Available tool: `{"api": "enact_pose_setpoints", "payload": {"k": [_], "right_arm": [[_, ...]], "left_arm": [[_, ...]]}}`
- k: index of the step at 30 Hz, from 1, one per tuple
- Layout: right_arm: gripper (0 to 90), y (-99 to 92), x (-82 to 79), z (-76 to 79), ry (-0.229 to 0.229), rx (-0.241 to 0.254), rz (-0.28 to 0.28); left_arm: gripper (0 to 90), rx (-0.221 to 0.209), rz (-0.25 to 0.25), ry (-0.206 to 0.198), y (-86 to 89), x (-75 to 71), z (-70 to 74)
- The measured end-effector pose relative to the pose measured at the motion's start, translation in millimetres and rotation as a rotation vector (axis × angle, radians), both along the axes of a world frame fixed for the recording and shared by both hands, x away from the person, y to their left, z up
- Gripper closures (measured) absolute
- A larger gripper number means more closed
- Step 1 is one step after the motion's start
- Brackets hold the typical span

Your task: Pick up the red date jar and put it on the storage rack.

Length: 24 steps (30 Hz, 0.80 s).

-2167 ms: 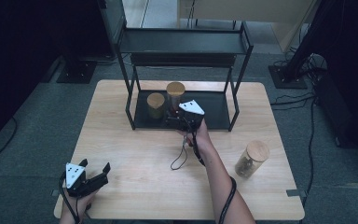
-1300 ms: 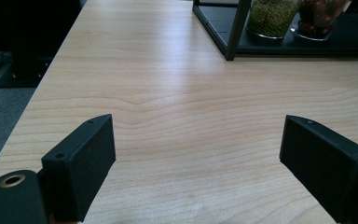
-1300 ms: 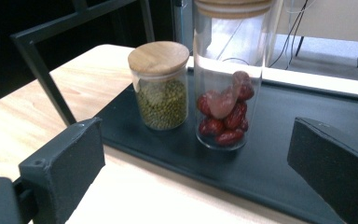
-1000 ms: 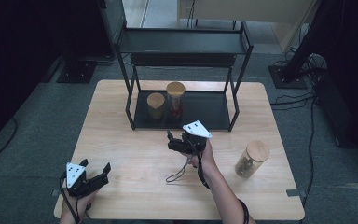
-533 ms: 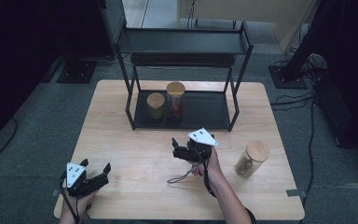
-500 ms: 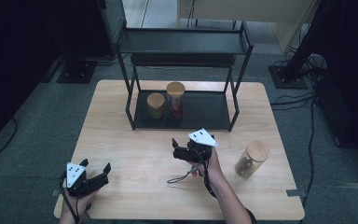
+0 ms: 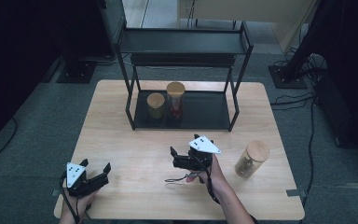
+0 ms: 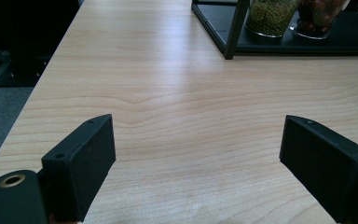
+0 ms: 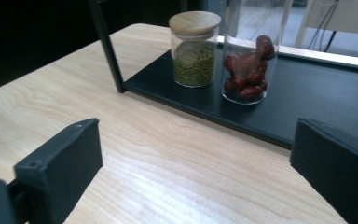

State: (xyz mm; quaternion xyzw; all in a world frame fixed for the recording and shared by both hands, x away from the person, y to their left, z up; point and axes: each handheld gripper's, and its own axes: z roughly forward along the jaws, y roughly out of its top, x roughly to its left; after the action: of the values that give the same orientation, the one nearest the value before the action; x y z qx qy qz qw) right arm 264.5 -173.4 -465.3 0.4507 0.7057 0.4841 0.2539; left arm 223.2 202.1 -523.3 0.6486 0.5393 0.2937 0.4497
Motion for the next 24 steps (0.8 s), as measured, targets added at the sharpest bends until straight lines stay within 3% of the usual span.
{"api": "enact_pose_setpoints", "payload": {"k": [18,24], "right_arm": [[0.2,-16.6,-33.5,6.7,-0.021,-0.004,0.022],[0.0,-27.7,-45.1,7.1,-0.032,-0.003,-0.002]], "left_arm": [[10.6,0.006,0.002,-0.001,-0.5,-0.2,0.0],[10.6,0.009,0.002,-0.002,-0.9,-0.3,0.0]]}}
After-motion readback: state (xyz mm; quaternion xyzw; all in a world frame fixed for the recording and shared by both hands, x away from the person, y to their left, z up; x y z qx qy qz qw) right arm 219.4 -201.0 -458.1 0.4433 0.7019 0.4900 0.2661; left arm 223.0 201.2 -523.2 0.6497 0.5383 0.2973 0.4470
